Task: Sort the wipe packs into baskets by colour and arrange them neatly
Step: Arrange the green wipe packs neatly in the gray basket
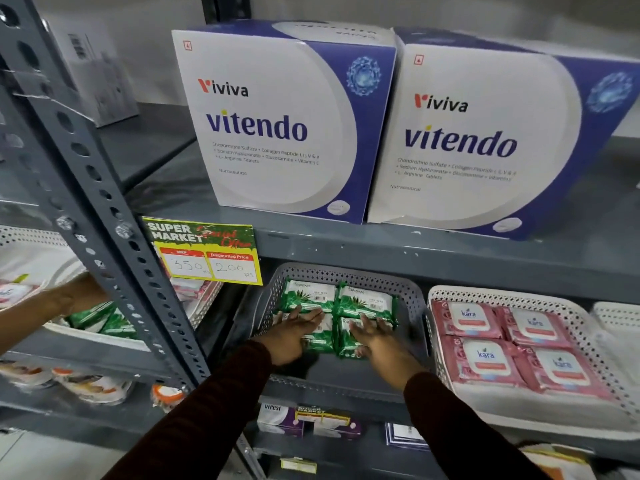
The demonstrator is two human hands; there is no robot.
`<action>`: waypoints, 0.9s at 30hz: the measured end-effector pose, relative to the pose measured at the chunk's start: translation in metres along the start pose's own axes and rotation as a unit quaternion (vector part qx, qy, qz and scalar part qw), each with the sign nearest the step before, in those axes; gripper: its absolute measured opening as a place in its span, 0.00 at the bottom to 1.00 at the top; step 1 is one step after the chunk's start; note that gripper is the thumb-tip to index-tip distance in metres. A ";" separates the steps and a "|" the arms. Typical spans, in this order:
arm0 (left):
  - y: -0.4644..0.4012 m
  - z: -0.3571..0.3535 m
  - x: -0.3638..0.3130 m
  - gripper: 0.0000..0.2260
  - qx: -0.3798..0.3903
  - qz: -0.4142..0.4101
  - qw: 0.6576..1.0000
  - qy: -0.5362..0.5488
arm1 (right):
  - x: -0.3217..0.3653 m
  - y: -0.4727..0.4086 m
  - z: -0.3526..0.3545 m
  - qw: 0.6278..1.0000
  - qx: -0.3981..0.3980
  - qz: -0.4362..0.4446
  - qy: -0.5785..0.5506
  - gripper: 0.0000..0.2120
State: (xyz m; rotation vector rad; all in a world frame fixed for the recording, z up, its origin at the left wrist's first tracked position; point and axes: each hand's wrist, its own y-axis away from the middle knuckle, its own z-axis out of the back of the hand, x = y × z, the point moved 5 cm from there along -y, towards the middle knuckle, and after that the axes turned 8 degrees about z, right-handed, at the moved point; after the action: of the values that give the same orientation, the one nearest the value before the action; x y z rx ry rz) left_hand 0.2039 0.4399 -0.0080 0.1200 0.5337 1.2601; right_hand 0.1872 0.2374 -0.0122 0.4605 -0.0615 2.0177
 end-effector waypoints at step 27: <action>-0.050 0.011 -0.004 0.40 -0.157 0.068 0.977 -0.129 | -0.014 -0.052 0.003 0.996 -0.015 -0.090 0.020 0.30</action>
State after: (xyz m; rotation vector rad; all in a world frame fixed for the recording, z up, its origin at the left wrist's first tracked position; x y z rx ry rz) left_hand 0.2519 0.4224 -0.0155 0.0537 0.0987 1.4223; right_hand 0.2386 0.2498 -0.0219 0.3929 -0.0249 1.8461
